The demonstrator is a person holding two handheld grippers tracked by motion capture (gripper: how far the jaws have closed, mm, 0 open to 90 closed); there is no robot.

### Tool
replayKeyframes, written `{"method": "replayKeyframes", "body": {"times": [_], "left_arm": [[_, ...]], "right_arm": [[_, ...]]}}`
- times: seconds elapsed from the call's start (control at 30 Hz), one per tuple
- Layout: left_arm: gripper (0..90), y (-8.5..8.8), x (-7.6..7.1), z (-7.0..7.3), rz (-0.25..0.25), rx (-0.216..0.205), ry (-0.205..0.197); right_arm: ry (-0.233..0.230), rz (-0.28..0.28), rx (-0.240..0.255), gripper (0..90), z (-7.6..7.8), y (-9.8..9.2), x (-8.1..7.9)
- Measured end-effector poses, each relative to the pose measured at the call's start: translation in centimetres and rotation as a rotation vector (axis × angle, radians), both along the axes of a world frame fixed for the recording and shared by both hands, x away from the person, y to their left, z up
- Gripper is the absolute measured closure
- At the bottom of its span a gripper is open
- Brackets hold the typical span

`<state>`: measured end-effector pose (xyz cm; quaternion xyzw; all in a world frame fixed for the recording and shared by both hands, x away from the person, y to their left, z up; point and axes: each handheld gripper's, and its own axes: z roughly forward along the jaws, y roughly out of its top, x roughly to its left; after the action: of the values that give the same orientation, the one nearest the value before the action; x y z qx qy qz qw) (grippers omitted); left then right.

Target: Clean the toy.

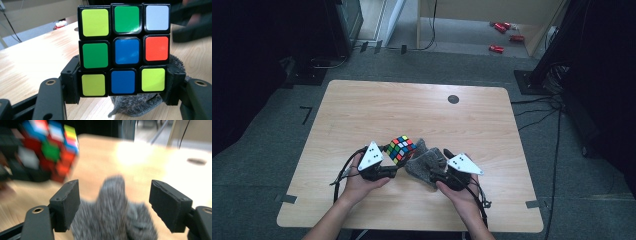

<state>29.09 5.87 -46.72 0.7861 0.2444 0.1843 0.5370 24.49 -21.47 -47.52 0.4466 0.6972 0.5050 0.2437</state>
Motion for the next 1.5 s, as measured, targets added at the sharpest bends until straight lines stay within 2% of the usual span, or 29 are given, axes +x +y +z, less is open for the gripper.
{"method": "replayKeyframes", "body": {"times": [0.07, 0.2, 0.27, 0.3, 0.37, 0.47, 0.53, 0.6, 0.73, 0.83, 0.93, 1.03, 1.13, 1.3, 1.37, 1.5], "left_arm": [[34.7, 0.3, 0.1, 0.1, 0.009, -0.004, 0.009], [34.7, 0.6, 0.2, 0.2, 0.009, -0.019, 0.023], [34.7, 0.6, 0.2, 0.2, 0.005, -0.028, 0.026], [34.7, 0.7, 0.1, 0.3, 0.002, -0.032, 0.028], [34.7, 0.7, 0.1, 0.3, -0.002, -0.036, 0.027], [34.7, 0.7, 0.1, 0.1, -0.022, -0.029, 0.038], [34.7, 0.5, 0.1, -0.1, -0.031, -0.008, 0.047], [34.7, 0.1, 0.1, -0.3, -0.05, 0.008, 0.055], [34.7, -0.8, -0.3, -0.7, -0.095, 0.046, 0.067], [34.7, -1.7, -0.7, -1.0, -0.134, 0.074, 0.074], [34.7, -2.7, -1.2, -1.1, -0.163, 0.114, 0.072], [34.7, -3.5, -1.7, -1.3, -0.192, 0.145, 0.066], [34.7, -4.0, -2.2, -1.2, -0.201, 0.159, 0.054], [35.1, -3.5, -2.2, -0.3, -0.211, 0.112, 0.051], [35.2, -3.3, -2.0, -0.3, -0.208, 0.107, 0.056], [35.3, -3.7, -2.1, -0.5, -0.197, 0.121, 0.059]], "right_arm": [[0.064, 0.017, -0.054, 22.2, -1.2, 0.5, 0.5], [0.161, 0.039, -0.156, 22.4, -3.2, 1.4, 1.3], [0.203, 0.03, -0.188, 28.6, -4.1, 1.6, 1.6], [0.212, 0.025, -0.196, 37.5, -4.4, 1.6, 1.7], [0.216, 0.018, -0.174, 57.5, -4.5, 1.2, 1.7], [0.238, 0.025, -0.124, 68.5, -4.0, 0.1, 1.9], [0.203, 0.012, -0.107, 69.7, -3.5, -0.5, 1.7], [0.166, 0.011, -0.049, 69.8, -2.4, -1.1, 1.4], [0.054, 0.043, 0.066, 69.7, 0.4, -1.6, 0.4], [0.0, 0.08, 0.107, 69.5, 2.1, -1.2, -0.4], [-0.025, 0.127, 0.129, 69.4, 2.9, -0.3, -1.1], [-0.014, 0.164, 0.166, 69.1, 3.2, 0.4, -1.4], [0.003, 0.158, 0.183, 68.7, 3.1, 0.6, -1.3], [0.039, 0.075, 0.189, 68.6, 1.9, -0.5, -0.5], [0.056, 0.077, 0.22, 68.5, 1.6, -1.0, -0.4], [0.055, 0.095, 0.23, 68.5, 1.9, -0.6, -0.6]]}}
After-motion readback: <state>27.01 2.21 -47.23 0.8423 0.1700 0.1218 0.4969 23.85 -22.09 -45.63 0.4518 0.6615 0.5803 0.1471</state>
